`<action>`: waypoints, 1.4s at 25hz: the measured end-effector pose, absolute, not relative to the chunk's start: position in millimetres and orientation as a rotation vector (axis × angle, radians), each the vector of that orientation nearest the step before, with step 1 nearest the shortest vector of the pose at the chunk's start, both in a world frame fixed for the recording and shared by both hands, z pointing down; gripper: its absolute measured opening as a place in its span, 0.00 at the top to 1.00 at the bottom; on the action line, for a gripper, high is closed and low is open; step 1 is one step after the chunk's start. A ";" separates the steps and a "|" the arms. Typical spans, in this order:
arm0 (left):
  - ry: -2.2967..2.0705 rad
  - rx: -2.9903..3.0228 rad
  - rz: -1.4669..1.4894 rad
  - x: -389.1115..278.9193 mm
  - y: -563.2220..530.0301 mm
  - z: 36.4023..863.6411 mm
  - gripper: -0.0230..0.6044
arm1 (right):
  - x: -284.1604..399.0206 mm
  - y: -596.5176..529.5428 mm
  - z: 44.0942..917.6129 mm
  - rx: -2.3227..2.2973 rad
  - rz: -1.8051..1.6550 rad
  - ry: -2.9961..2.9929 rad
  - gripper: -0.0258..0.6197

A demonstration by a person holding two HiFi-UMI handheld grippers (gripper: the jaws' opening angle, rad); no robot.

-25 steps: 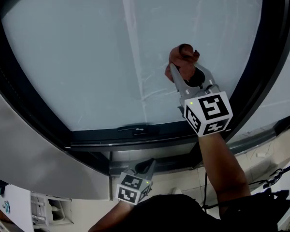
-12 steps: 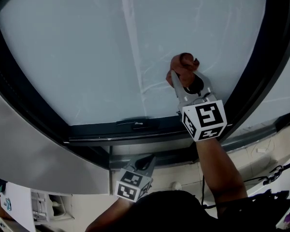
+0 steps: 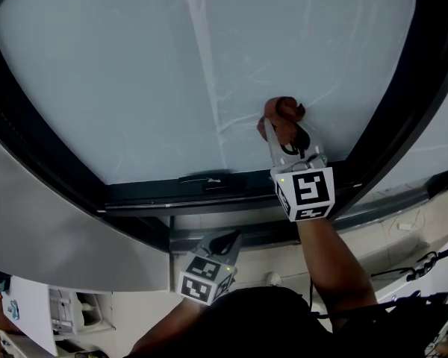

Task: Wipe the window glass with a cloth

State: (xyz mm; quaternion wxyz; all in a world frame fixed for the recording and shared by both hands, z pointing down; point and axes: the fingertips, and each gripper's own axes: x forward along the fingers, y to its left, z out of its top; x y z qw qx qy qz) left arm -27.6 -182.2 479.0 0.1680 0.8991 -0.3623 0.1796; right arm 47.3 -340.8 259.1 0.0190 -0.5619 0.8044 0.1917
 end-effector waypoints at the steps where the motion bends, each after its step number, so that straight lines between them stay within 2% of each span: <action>1: -1.031 2.557 0.511 -27.6 -181.9 479.0 0.94 | 47.5 -340.4 261.3 -1.745 0.593 2.492 0.83; 35: -1.024 2.549 0.527 -29.4 -179.9 481.5 0.94 | 41.5 -343.3 388.1 -1.820 0.433 2.622 0.83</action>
